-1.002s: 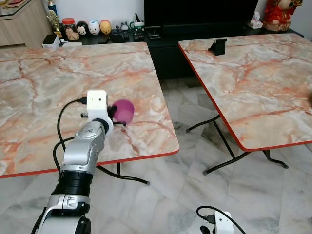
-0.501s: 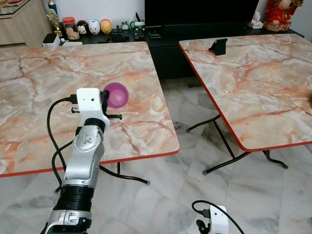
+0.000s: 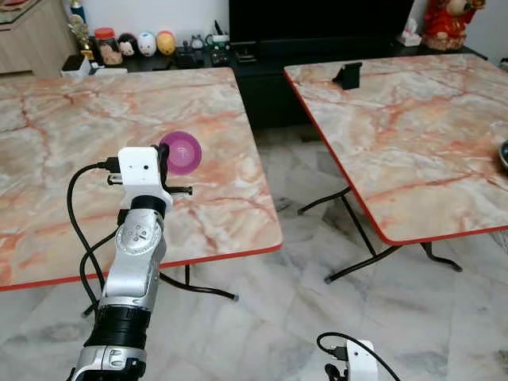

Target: Setting the table

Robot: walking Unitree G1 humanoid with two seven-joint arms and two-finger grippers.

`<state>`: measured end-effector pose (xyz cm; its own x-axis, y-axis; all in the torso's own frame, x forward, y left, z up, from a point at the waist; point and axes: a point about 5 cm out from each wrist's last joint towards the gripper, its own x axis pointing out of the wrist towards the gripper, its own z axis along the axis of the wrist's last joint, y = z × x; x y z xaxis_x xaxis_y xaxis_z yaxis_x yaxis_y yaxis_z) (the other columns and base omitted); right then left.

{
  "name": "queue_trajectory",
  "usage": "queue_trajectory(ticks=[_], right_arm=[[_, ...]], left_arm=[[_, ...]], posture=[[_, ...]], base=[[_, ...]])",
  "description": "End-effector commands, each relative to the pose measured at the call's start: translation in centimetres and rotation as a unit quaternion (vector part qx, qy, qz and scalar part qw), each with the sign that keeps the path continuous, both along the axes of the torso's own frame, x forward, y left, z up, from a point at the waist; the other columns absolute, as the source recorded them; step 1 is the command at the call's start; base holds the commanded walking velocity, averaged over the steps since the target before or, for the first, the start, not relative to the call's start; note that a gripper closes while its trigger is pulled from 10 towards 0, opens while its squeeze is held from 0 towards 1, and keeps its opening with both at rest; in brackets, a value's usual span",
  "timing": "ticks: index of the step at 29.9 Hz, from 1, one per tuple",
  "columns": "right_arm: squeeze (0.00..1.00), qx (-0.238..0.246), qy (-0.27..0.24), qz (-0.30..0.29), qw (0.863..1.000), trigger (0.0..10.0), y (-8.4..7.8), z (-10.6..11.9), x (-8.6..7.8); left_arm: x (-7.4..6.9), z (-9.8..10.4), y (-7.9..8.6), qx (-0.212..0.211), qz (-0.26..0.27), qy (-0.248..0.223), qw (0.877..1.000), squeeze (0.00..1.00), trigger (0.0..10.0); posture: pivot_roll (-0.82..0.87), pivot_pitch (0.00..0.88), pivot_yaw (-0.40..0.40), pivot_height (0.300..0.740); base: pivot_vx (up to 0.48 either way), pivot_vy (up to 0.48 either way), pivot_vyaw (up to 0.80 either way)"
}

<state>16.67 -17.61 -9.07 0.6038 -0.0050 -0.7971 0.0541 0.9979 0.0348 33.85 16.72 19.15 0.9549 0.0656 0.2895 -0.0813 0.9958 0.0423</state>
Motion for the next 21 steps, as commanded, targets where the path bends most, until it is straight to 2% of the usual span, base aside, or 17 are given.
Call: queue_trajectory(ticks=[1, 5, 21], right_arm=[[0.0, -0.013, -0.007, -0.002, 1.0, 10.0, -0.56, 0.19, 0.26], [0.0, -0.017, -0.007, 0.0, 1.0, 10.0, -0.59, 0.25, 0.42], [0.0, -0.01, -0.01, -0.011, 1.0, 10.0, -0.3, 0.29, 0.59]], left_arm=[[0.2, 0.25, -0.24, 0.004, -0.006, -0.007, 1.0, 0.0, 10.0], [0.19, 0.09, -0.02, -0.004, 0.0, -0.006, 1.0, 0.0, 10.0], [0.45, 0.42, 0.16, -0.007, -0.001, -0.009, 1.0, 0.0, 10.0]], posture=[[0.01, 0.0, -0.004, 0.74], [0.01, 0.0, -0.005, 0.74], [0.01, 0.0, -0.007, 0.74]], base=[[0.0, -0.472, 0.56], [0.0, -0.472, 0.8], [0.0, -0.47, 0.0]])
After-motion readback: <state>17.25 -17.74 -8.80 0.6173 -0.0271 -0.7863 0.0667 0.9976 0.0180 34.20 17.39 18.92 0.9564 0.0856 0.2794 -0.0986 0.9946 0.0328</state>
